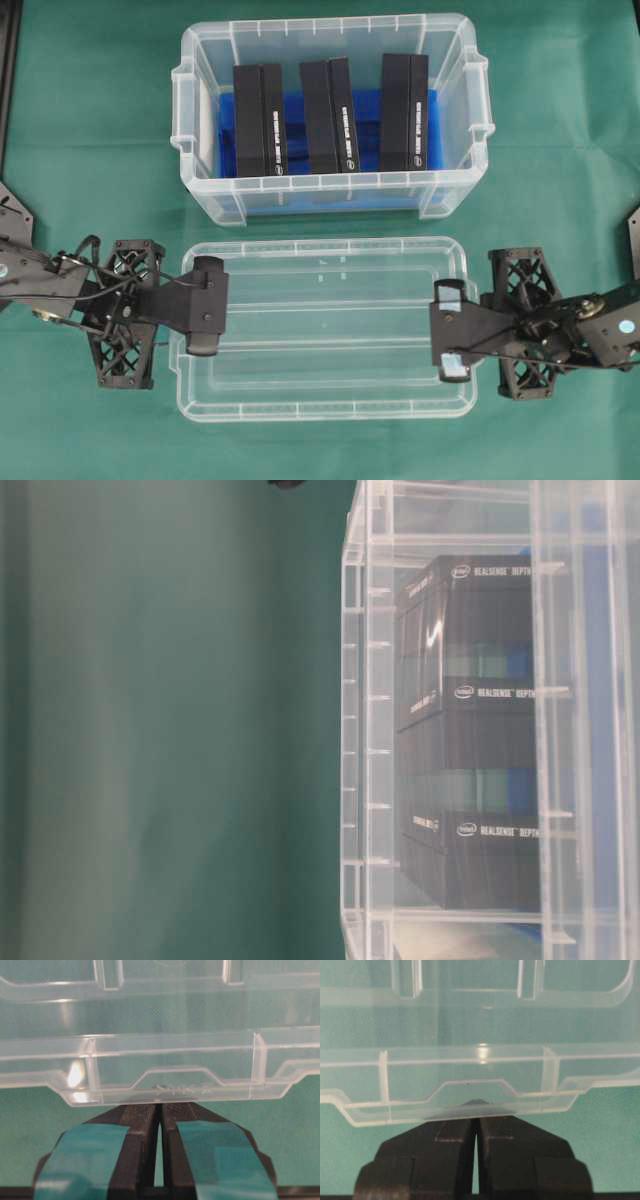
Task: Clamp the lid of the box with both arms, then lift and open it.
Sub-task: 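Open both grippers and withdraw them sideways from the lid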
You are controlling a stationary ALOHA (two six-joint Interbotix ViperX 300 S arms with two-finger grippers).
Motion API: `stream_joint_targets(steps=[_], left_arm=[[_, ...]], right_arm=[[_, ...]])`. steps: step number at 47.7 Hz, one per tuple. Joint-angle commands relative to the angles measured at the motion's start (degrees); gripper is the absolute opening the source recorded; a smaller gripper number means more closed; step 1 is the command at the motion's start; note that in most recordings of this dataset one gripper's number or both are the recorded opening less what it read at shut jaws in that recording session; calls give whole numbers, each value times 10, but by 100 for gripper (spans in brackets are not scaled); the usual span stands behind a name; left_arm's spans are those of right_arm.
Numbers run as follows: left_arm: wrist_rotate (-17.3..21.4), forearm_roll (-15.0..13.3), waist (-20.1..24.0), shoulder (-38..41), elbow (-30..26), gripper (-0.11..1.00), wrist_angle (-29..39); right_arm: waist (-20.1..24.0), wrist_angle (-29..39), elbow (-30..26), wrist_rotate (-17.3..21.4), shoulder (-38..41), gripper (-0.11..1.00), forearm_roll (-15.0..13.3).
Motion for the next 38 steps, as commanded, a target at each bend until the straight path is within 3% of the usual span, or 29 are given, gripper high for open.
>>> stream_joint_targets(steps=[1,18,38], left_arm=[[-5,4,-4,-34,7,1,-25],[-73,4,-34,-120,95,1,-24],[-79,4,-38,-130,94,1,-24]], right_arm=[[3,-2,-2,2,-29,0,-6],[36,-1,80,3,-111,0,-4],[39,-4,91,3,-134,0,-8]])
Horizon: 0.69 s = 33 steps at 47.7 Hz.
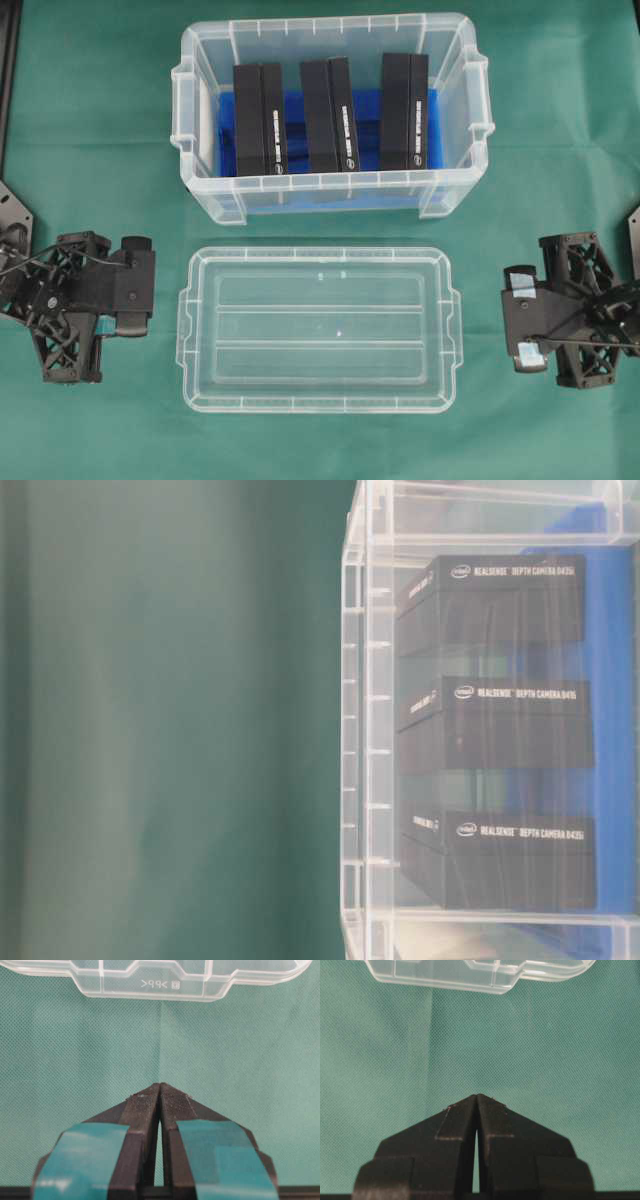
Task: Clamp the lid of the box with both arms, then lift and open it.
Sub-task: 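Open both grippers and withdraw them sideways from the lid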
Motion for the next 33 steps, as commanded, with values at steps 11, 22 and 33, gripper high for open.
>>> stream_joint_targets(steps=[11,22,33], left_arm=[[-1,2,-40,-4,-64,1,10],[1,5,-57,0,-104,1,48],[4,10,-58,-4,-139,1,50]], right_arm=[[15,3,-62,0,-5,0,-4],[26,29,-99,-1,4,0,-11],[26,26,-140,-1,7,0,-11]])
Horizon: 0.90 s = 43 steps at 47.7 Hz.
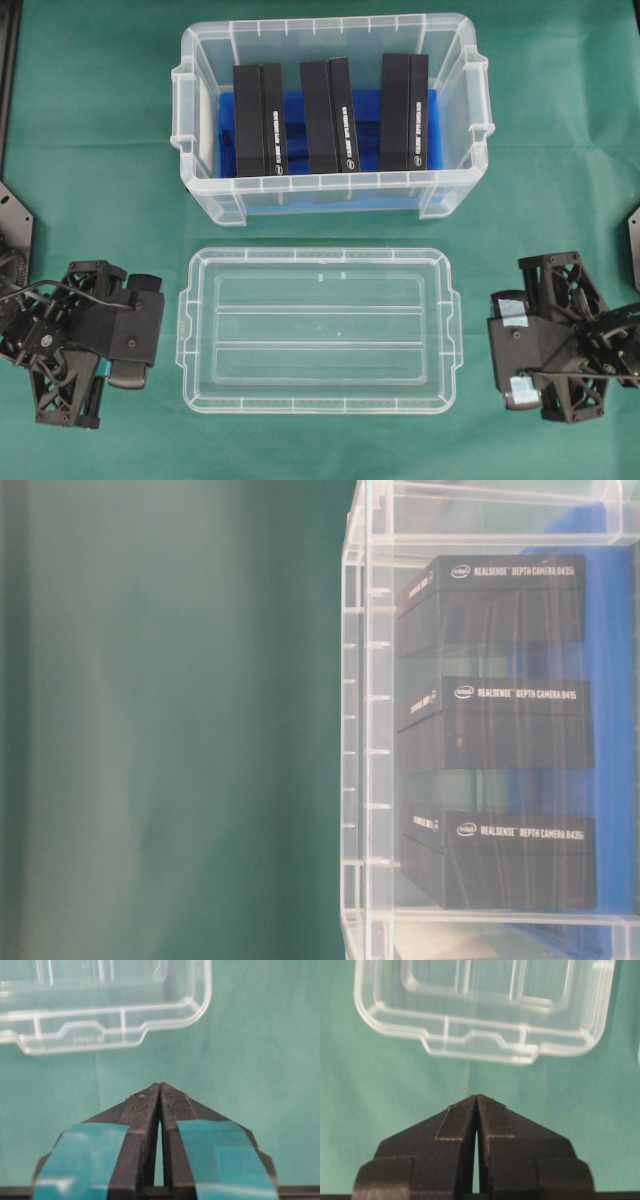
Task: Clamp the lid of the box with both arms, then lift and open it.
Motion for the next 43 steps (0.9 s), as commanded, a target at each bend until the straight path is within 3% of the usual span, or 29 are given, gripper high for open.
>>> stream_joint_targets(steps=[1,8,14,23,29,35,43], left_arm=[[1,8,-2,-9,-39,1,-1],[25,15,0,-26,-88,1,-1],[85,19,8,-46,-124,1,-3],[178,19,53,-69,-156,1,-20],[199,18,93,-83,-165,1,-35],[218,18,143,-104,-163,1,-52],[262,16,206,-134,-150,1,-99]], right_arm=[[2,-3,-40,0,-4,0,-4],[2,0,-93,-4,-10,0,-43],[2,1,-130,-4,-24,0,-101],[-2,1,-157,-4,-54,0,-189],[-20,-4,-157,-1,-83,0,-242],[-59,-26,-152,-1,-109,0,-270],[-130,-67,-135,-2,-150,0,-286]])
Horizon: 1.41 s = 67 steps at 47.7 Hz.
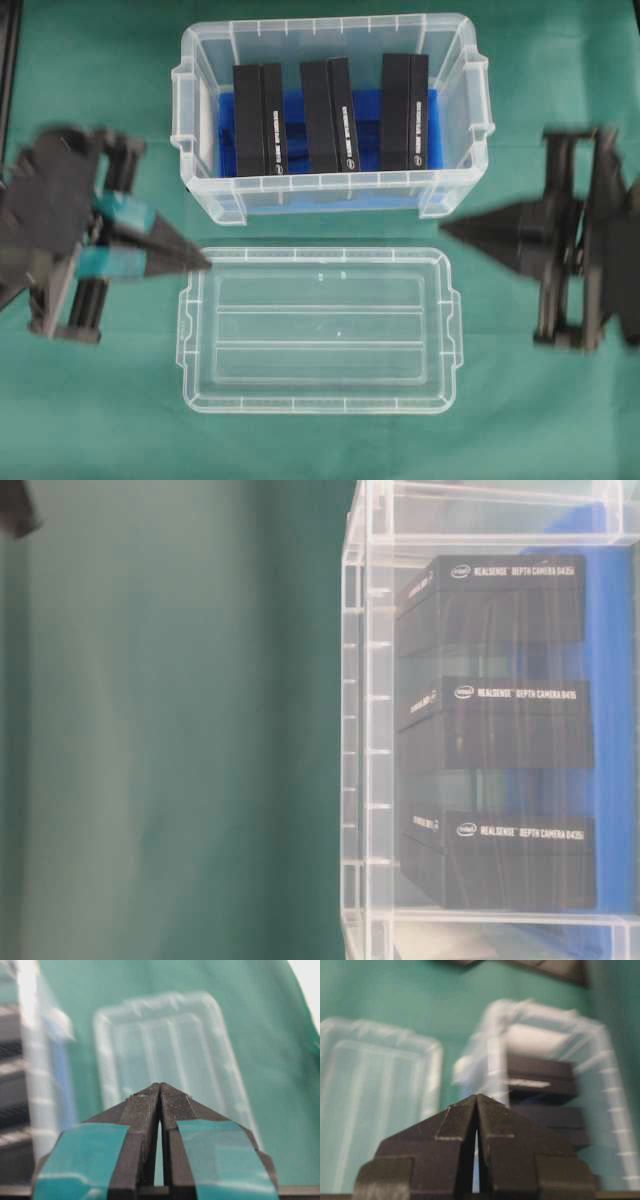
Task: Clamp the lid of the box with both arms, then lift and open it.
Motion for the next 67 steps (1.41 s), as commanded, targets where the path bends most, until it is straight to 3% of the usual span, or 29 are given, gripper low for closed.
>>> stream_joint_targets(steps=[1,11,29,44,52,67], left_arm=[[16,-2,30,-23,0,1,-34],[54,-9,98,-66,21,1,-93],[56,-12,214,-105,70,1,-153],[56,-15,273,-134,144,1,-226],[54,-19,287,-151,185,1,-257],[51,-22,288,-171,218,1,-288]], right_arm=[[-38,-26,2,-1,-28,0,-11],[-127,-77,28,-3,-75,0,-18],[-300,-195,108,-1,-131,0,-19],[-436,-323,182,1,-145,0,-1],[-468,-374,211,1,-144,0,11],[-470,-391,224,2,-144,0,18]])
